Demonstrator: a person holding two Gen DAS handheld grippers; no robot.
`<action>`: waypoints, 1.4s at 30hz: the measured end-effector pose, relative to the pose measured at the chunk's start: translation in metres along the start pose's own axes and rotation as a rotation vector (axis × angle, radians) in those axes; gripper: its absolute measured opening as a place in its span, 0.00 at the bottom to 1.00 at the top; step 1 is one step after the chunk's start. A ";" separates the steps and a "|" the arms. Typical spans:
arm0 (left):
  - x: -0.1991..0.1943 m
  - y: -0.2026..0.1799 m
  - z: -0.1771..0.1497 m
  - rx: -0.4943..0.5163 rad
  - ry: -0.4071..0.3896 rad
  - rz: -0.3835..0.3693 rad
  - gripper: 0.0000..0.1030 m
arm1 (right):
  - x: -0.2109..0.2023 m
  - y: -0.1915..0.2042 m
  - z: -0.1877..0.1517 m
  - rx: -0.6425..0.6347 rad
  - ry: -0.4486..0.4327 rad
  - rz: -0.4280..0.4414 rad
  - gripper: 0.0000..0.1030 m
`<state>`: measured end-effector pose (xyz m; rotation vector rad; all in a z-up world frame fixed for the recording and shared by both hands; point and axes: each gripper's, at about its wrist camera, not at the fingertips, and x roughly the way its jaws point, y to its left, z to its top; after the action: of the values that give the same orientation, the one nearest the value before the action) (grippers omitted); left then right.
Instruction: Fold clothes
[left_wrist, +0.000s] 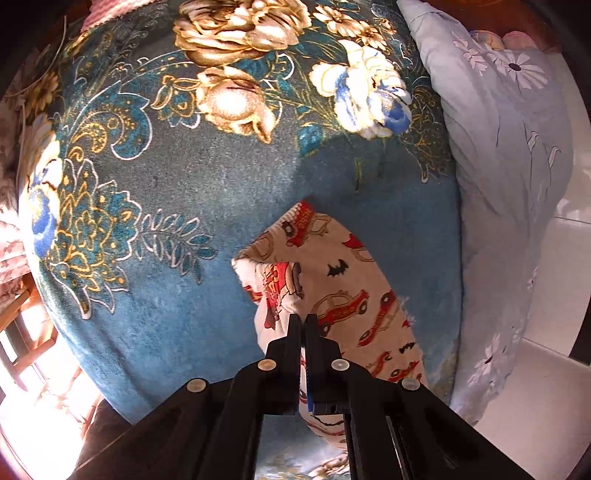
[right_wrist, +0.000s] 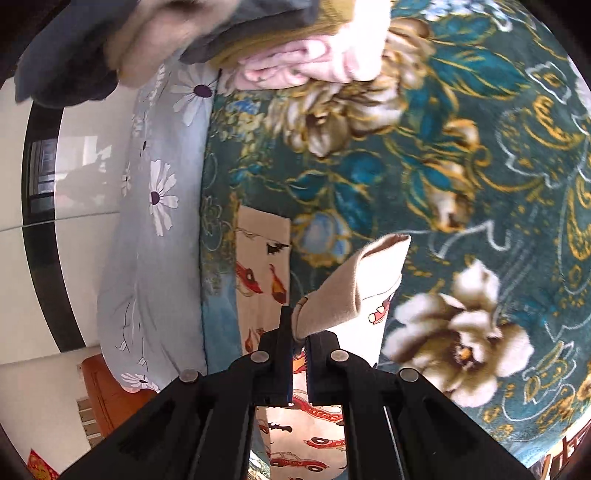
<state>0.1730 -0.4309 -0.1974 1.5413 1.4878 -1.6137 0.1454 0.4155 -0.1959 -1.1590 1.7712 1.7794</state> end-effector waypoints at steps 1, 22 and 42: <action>0.003 -0.006 0.004 -0.003 0.003 -0.003 0.02 | 0.009 0.013 0.004 -0.009 0.003 -0.005 0.04; 0.099 -0.066 0.102 -0.022 -0.020 0.120 0.04 | 0.217 0.142 0.045 -0.268 0.147 -0.302 0.07; 0.128 0.077 -0.013 -0.279 -0.009 0.191 0.47 | 0.159 0.071 0.048 -0.282 0.046 -0.226 0.46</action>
<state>0.2111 -0.4008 -0.3393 1.4653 1.4427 -1.2461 -0.0159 0.4061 -0.2768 -1.4566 1.3770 1.9167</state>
